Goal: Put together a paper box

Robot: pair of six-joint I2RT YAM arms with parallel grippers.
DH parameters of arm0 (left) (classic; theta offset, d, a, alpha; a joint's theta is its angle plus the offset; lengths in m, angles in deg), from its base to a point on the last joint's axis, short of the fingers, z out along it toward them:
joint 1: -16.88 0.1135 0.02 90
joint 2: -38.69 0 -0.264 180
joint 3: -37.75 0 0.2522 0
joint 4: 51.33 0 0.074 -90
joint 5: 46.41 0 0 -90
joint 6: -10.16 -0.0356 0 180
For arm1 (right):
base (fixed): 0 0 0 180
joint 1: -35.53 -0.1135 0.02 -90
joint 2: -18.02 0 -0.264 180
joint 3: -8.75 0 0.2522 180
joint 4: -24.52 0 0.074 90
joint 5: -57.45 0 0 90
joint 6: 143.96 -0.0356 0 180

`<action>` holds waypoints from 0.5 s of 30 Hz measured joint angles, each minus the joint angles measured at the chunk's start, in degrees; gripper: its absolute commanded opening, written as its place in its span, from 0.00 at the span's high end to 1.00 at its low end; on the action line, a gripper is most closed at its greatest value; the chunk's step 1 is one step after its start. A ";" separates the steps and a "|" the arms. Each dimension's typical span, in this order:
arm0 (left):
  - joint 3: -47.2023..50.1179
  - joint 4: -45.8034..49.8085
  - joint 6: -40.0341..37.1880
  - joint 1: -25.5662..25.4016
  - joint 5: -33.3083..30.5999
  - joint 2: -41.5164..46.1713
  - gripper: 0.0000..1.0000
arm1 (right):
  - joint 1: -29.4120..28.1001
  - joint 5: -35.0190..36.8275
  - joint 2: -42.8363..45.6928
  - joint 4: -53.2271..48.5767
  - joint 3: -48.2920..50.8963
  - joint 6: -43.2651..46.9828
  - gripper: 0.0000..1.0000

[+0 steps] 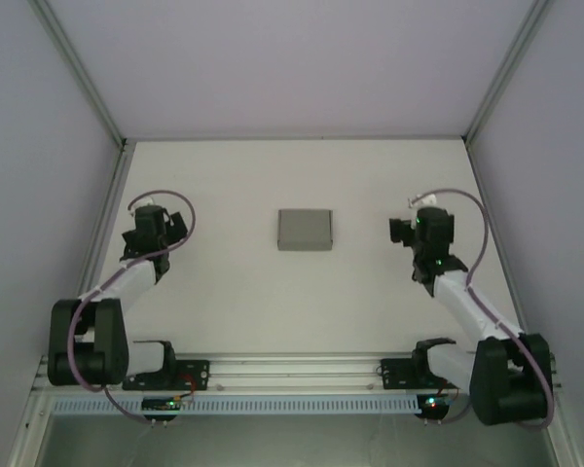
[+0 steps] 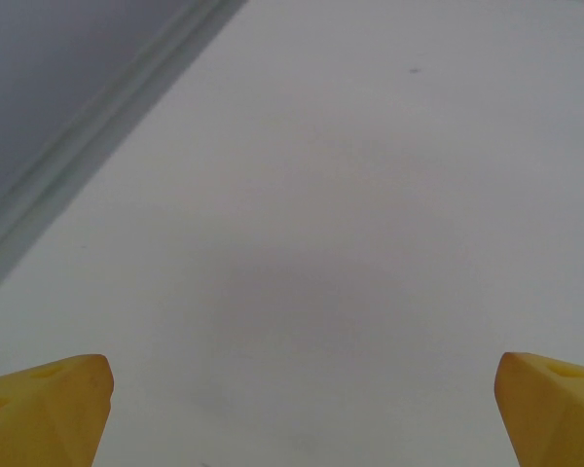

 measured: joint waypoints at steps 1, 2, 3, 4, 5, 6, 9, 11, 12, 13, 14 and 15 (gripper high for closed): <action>1.20 -2.25 -0.59 0.24 -0.76 -0.96 0.00 | 1.55 -0.42 0.42 2.84 3.08 -1.44 0.01; 2.23 -4.09 -1.09 0.46 -0.98 -1.70 0.01 | 2.97 -0.96 0.44 5.38 5.77 -2.73 0.01; 3.34 -6.12 -1.81 0.44 -0.76 -2.36 0.01 | 4.28 -1.55 0.33 7.50 8.15 -3.98 0.01; 4.50 -8.46 -2.51 0.46 -0.39 -2.86 0.00 | 5.22 -1.81 0.20 9.38 9.90 -4.87 0.01; 5.70 -11.06 -2.93 0.44 -0.11 -3.30 0.00 | 5.81 -1.92 -0.11 11.13 11.15 -5.42 0.01; 6.88 -13.33 -3.50 0.44 0.31 -3.58 0.00 | 6.16 -2.01 -0.74 13.18 12.00 -5.73 0.01; 8.26 -17.18 -4.59 0.50 0.98 -3.85 0.00 | 7.10 -3.04 -3.69 19.32 12.44 -6.40 0.01; 8.31 -19.54 -5.20 0.55 1.40 -3.87 0.01 | 7.52 -4.35 -6.64 23.87 12.39 -6.54 0.01; 8.33 -20.87 -5.73 0.66 2.08 -3.85 0.00 | 7.61 -4.98 -8.83 26.01 12.22 -6.29 0.01; 8.35 -21.73 -6.12 0.83 2.64 -3.85 0.00 | 7.61 -5.14 -10.71 26.58 11.72 -5.81 0.01; 8.46 -22.56 -6.60 0.90 3.21 -3.85 0.00 | 7.61 -5.95 -12.39 26.10 10.84 -5.79 0.01; 8.59 -23.28 -6.86 0.92 3.78 -3.85 0.00 | 7.61 -6.80 -13.57 25.73 10.01 -5.64 0.01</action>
